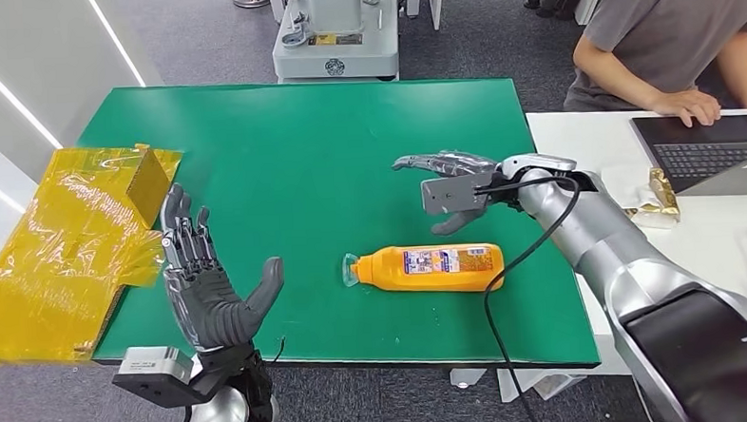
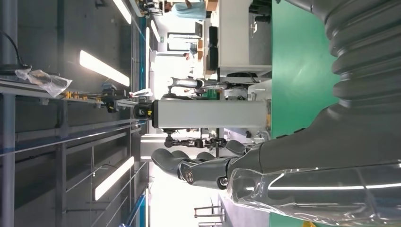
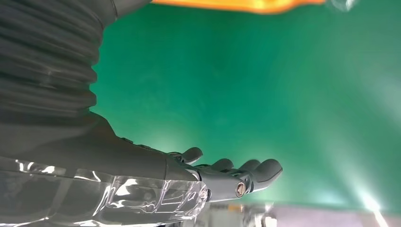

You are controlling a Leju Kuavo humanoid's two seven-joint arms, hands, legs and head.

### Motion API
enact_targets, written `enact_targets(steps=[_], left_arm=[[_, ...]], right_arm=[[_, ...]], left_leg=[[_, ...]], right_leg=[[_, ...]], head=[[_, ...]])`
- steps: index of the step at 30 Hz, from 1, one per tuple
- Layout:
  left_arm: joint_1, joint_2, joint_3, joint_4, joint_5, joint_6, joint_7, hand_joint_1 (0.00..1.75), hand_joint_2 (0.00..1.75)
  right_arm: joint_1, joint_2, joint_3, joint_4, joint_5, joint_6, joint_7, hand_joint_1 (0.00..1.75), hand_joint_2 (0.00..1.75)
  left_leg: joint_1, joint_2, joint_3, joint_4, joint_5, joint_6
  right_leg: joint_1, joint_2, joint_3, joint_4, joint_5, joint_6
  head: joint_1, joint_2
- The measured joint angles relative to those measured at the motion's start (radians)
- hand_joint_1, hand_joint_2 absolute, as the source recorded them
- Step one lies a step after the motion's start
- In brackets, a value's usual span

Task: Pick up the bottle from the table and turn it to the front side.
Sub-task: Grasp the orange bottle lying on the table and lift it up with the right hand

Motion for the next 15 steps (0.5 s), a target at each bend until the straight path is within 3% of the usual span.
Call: enact_targets(steps=[10, 15], left_arm=[[0.0, 0.007, 0.0, 0.0, 0.009, -0.012, 0.0, 0.0, 1.75], [0.0, 0.008, 0.0, 0.0, 0.009, -0.011, 0.0, 0.0, 1.75]], right_arm=[[0.044, -0.109, 0.089, 0.036, -0.02, 0.052, -0.014, 0.0, 1.75], [0.079, -0.15, 0.127, 0.036, -0.013, 0.002, 0.017, 0.0, 1.75]], left_leg=[[0.0, -0.001, -0.001, 0.001, 0.0, 0.0], [0.0, -0.001, -0.001, 0.001, 0.0, 0.0]], right_leg=[[0.0, -0.001, 0.0, 0.0, 0.0, 0.0], [0.0, -0.001, 0.0, 0.0, 0.0, 0.0]], head=[[0.0, 0.0], [0.0, 0.0]])
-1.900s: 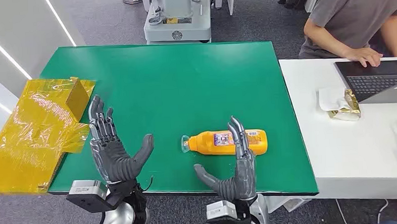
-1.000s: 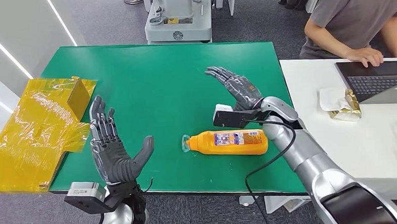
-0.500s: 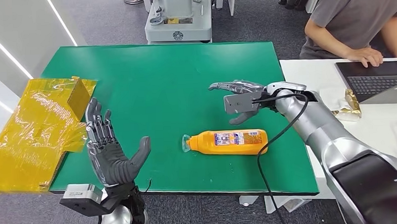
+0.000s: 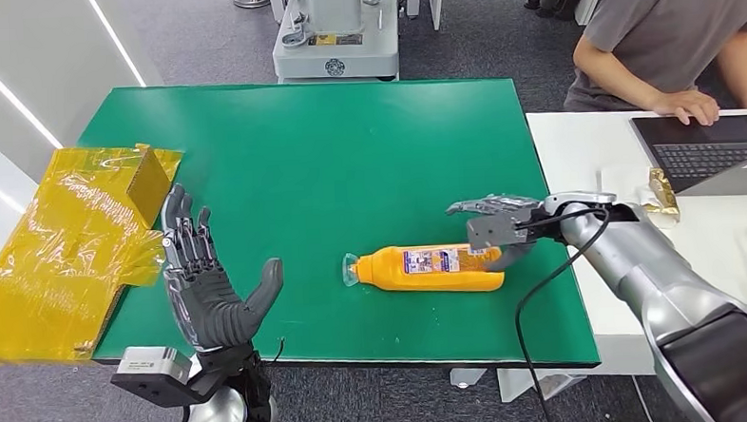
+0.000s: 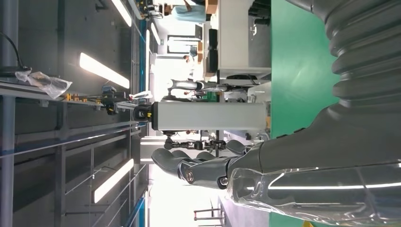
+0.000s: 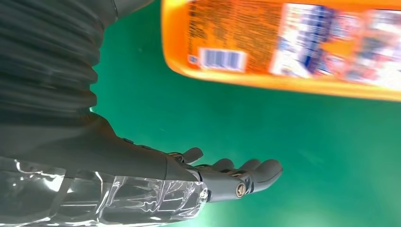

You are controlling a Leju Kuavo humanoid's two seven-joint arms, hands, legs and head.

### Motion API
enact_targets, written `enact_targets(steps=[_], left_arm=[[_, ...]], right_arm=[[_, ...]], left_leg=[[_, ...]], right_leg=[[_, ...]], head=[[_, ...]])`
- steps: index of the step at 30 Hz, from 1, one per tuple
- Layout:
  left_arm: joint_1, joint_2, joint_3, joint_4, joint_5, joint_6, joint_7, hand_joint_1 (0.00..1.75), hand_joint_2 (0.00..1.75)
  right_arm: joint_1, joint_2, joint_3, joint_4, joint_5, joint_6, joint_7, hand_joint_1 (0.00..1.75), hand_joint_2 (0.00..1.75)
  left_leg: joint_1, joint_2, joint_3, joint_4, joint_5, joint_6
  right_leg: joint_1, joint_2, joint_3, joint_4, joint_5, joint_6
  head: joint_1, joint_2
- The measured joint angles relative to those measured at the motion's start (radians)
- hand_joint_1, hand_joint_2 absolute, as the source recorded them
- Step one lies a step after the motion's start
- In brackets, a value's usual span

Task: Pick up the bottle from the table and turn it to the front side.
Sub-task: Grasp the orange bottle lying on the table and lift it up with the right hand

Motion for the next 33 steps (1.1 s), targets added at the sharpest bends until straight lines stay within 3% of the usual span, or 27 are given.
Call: enact_targets(steps=[14, 23, 33], left_arm=[[0.002, 0.001, 0.0, 0.0, -0.001, 0.001, 0.0, 0.0, 1.75], [0.002, 0.001, 0.0, 0.0, -0.001, -0.004, 0.0, 0.0, 1.75], [0.002, 0.001, 0.0, 0.0, -0.004, -0.023, 0.0, 0.0, 1.75]], right_arm=[[0.074, -0.061, 0.067, 0.0, -0.006, -0.131, 0.044, 0.0, 1.75], [0.125, -0.066, 0.078, 0.0, -0.037, -0.268, 0.053, 0.0, 1.75], [0.143, -0.057, 0.079, -0.001, -0.038, -0.339, 0.083, 0.0, 1.75]], left_leg=[[0.0, 0.0, 0.0, 0.0, 0.0, 0.0], [0.0, 0.0, 0.0, 0.0, 0.0, 0.0], [0.0, 0.0, -0.001, 0.0, 0.0, 0.0]], right_leg=[[0.0, 0.0, 0.0, 0.0, 0.0, 0.0], [0.0, 0.0, 0.0, 0.0, 0.0, 0.0], [0.0, 0.0, 0.0, 0.0, 0.0, 0.0]], head=[[0.0, 0.0], [0.0, 0.0], [0.0, 0.0]])
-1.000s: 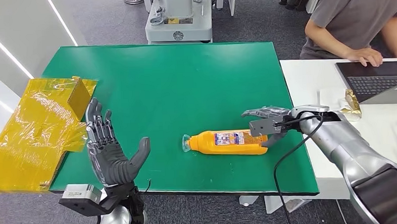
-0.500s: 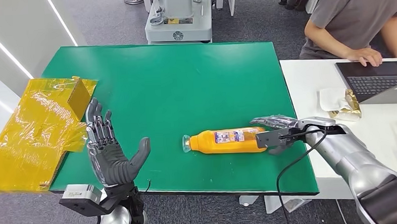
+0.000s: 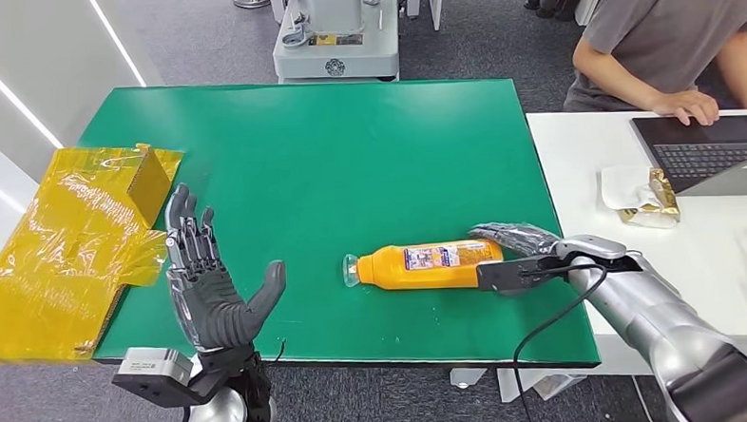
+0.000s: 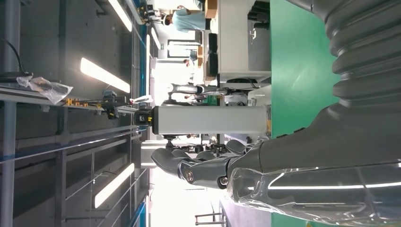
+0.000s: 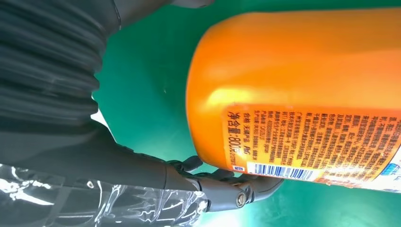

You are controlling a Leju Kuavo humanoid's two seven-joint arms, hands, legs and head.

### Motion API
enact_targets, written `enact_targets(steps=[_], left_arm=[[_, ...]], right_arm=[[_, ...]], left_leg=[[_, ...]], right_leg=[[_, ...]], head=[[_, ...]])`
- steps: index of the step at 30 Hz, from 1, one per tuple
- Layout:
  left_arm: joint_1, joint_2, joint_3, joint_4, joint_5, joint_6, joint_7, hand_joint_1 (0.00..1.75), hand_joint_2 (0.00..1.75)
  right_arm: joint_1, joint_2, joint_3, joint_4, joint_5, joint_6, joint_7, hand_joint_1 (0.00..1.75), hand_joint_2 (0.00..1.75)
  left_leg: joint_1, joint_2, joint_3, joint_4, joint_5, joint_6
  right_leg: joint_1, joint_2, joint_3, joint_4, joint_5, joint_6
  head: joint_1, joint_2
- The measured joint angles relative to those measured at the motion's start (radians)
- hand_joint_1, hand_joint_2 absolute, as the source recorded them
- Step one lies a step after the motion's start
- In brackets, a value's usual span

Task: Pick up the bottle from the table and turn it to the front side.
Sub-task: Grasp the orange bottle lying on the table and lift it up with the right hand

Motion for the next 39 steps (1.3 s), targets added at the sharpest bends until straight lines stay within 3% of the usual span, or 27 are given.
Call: enact_targets(steps=[9, 26, 35, 39], left_arm=[[0.0, 0.0, 0.0, 0.0, -0.001, -0.005, 0.0, 0.0, 1.75], [0.0, 0.0, 0.0, 0.0, -0.002, -0.005, 0.0, 0.0, 1.75], [-0.001, 0.0, 0.0, -0.004, 0.003, 0.019, 0.0, 0.0, 1.75], [-0.001, -0.001, 0.0, -0.006, 0.002, 0.02, 0.0, 0.0, 1.75]], right_arm=[[-0.058, 0.002, 0.0, -0.007, 0.017, 0.015, 0.024, 0.0, 1.75], [-0.068, 0.002, 0.0, -0.01, 0.017, 0.024, 0.026, 0.0, 1.75], [-0.189, 0.027, 0.018, -0.014, 0.028, 0.104, 0.061, 0.0, 1.75], [-0.199, 0.038, 0.031, -0.012, 0.012, 0.107, 0.053, 0.0, 1.75]], left_leg=[[0.0, 0.0, 0.0, 0.0, 0.0, 0.0], [0.0, 0.0, 0.0, 0.0, 0.0, 0.0], [0.0, 0.0, 0.0, 0.0, 0.0, 0.0], [0.0, -0.001, 0.0, 0.0, 0.0, 0.0]], right_leg=[[0.0, 0.0, 0.0, 0.0, 0.0, 0.0], [0.0, 0.0, 0.0, 0.0, 0.0, 0.0], [0.0, 0.0, 0.0, 0.0, 0.0, 0.0], [0.0, -0.001, 0.0, 0.0, 0.0, 0.0]], head=[[0.0, 0.0], [0.0, 0.0], [0.0, 0.0], [0.0, 0.0]])
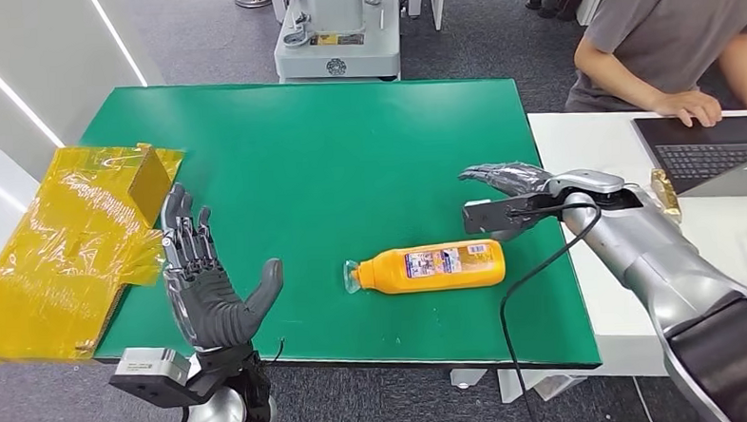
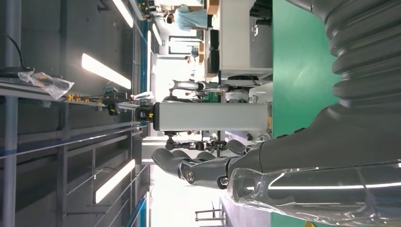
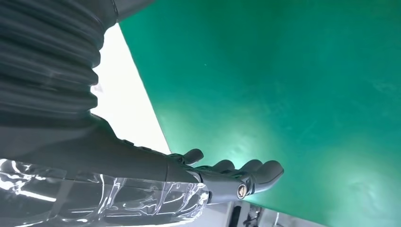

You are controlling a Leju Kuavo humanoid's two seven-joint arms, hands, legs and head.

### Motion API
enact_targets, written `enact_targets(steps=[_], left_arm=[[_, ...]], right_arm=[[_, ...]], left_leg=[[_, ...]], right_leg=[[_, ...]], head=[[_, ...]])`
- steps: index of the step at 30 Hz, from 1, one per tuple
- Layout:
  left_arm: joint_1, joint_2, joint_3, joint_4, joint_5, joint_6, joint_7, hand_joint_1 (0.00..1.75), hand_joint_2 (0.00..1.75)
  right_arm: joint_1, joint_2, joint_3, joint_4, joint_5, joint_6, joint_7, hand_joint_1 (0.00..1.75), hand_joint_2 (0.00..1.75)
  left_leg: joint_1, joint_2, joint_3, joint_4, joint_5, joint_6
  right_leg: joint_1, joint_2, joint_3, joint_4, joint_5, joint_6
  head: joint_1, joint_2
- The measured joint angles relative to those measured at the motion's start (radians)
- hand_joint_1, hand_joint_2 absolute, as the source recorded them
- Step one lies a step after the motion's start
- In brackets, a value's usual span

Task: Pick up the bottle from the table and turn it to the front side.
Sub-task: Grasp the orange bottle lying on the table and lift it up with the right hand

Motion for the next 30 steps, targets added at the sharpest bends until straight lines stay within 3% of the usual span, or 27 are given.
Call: enact_targets(steps=[16, 30], left_arm=[[0.002, 0.001, -0.001, -0.017, -0.014, 0.06, 0.0, 0.0, 1.75], [0.011, 0.007, -0.002, -0.022, -0.015, 0.075, 0.0, 0.0, 1.75]], right_arm=[[0.081, 0.137, 0.062, 0.088, -0.031, -0.047, -0.038, 0.0, 1.75], [0.082, 0.175, 0.086, 0.119, -0.031, -0.03, -0.03, 0.0, 1.75]], left_leg=[[0.0, 0.0, 0.0, 0.0, 0.0, 0.0], [0.0, 0.001, 0.0, 0.0, 0.0, 0.0]], right_leg=[[0.0, 0.0, 0.0, 0.0, 0.0, 0.0], [0.0, 0.001, 0.0, 0.0, 0.0, 0.0]], head=[[0.0, 0.0], [0.0, 0.0]])
